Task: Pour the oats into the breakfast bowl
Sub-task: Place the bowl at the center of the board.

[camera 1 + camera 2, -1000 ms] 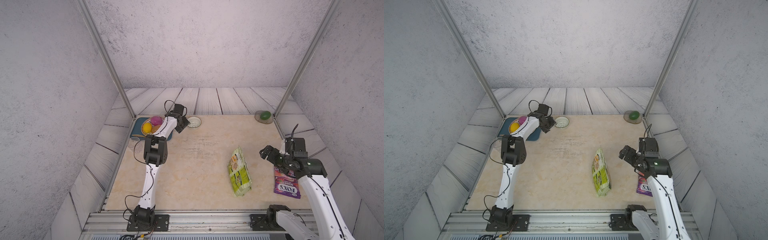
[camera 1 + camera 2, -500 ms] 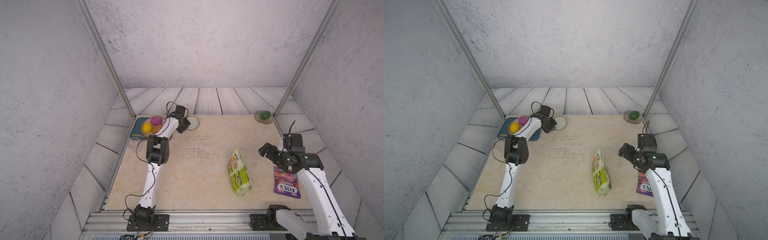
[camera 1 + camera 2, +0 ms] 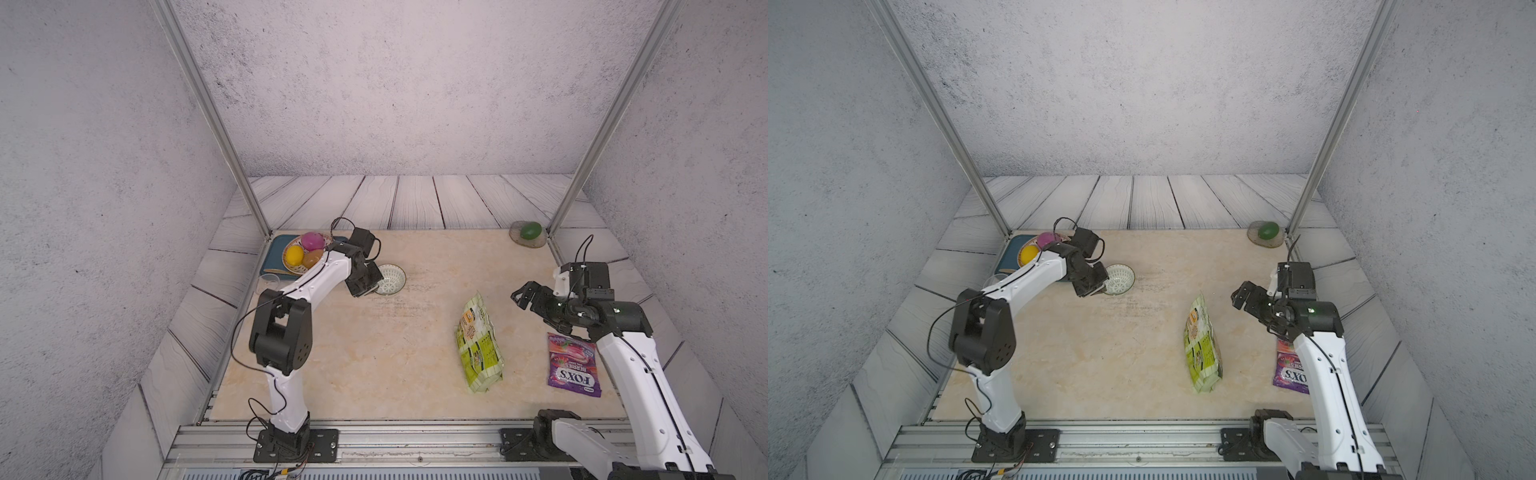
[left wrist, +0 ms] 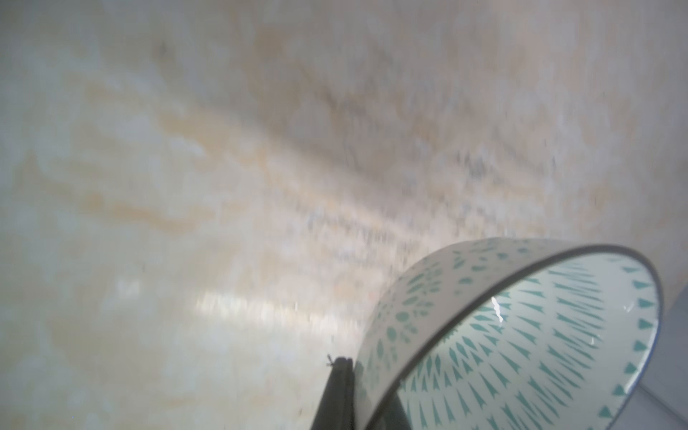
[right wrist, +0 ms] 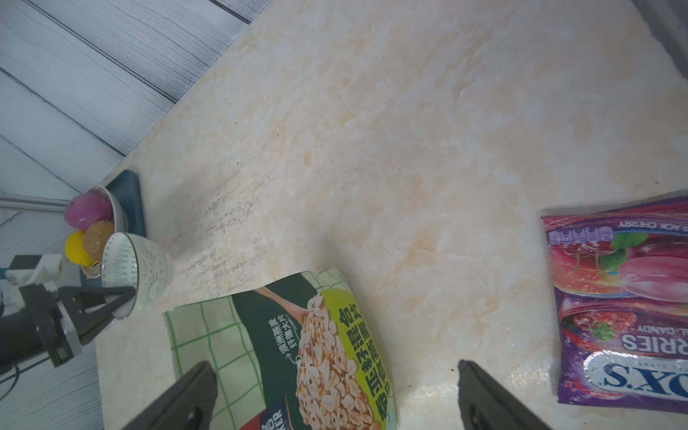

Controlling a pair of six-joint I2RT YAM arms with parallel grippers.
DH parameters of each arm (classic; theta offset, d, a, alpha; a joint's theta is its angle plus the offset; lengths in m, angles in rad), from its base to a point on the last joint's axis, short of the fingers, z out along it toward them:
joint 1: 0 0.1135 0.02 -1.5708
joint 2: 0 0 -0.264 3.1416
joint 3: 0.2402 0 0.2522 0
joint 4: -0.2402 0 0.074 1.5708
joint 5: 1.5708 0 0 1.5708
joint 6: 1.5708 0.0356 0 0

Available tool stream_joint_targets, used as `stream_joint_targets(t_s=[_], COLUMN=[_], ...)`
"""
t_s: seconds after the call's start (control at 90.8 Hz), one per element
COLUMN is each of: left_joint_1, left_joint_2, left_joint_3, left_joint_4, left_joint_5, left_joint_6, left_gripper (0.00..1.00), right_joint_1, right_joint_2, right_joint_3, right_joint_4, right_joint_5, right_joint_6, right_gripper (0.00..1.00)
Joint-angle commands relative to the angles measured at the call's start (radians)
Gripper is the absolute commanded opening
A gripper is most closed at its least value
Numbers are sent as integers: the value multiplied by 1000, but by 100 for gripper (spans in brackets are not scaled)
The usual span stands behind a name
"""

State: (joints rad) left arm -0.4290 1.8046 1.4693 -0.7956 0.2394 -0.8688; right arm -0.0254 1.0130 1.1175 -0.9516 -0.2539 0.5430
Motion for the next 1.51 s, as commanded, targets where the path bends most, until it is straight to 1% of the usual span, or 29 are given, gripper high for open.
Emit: stream_joint_targets(t_s=[0.0, 0.121, 0.22, 0.319, 0.451, 0.561, 0.716, 0.793, 0.936, 1.068, 1.112, 1.167, 1.266, 1.376, 1.431, 1.497], left_joint_1=[-43, -100, -117, -123, -123, -125, -123, -123, -124, -123, -123, -122, -122, -118, -117, -115], left_joint_2=[-112, -197, -191, -140, -33, 57, 155, 189, 236, 259, 269, 278, 285, 274, 256, 230], left_joint_3=[-166, -308, -335, -286, -165, -52, 62, 91, 131, 139, 145, 153, 158, 158, 154, 152], left_joint_4=[35, 81, 113, 140, 154, 121, 64, 47, 19, 6, 0, -8, -16, -27, -31, -42], left_joint_5=[66, 104, 102, 93, 75, 33, -51, -80, -95, -110, -114, -117, -120, -121, -121, -129], left_joint_6=[63, 75, 61, 52, 51, 59, 67, 68, 69, 76, 81, 87, 90, 92, 98, 108], left_gripper=[0, 0, 0, 0, 0, 0, 0, 0, 0, 0, 0, 4, 15, 27, 34, 46], right_joint_1=[15, 36, 54, 70, 85, 93, 114, 127, 160, 224, 250, 277, 283, 284, 283, 285], right_joint_2=[-2, -22, -35, -52, -73, -79, -73, -71, -65, -50, -39, -24, -5, 12, 19, 31], right_joint_3=[25, 35, 46, 60, 69, 72, 73, 76, 87, 93, 100, 107, 114, 130, 136, 141], right_joint_4=[-44, -70, -101, -140, -185, -233, -293, -305, -305, -285, -284, -281, -274, -265, -256, -246], right_joint_5=[-74, -82, -78, -66, -51, -45, -31, -22, -22, 3, 21, 31, 34, 50, 44, 27], right_joint_6=[-6, 1, 1, -1, -11, -29, -67, -79, -90, -84, -80, -82, -88, -98, -102, -107], right_gripper=[99, 99, 99, 99, 99, 99, 99, 99, 99, 99, 97, 90, 73, 59, 56, 53])
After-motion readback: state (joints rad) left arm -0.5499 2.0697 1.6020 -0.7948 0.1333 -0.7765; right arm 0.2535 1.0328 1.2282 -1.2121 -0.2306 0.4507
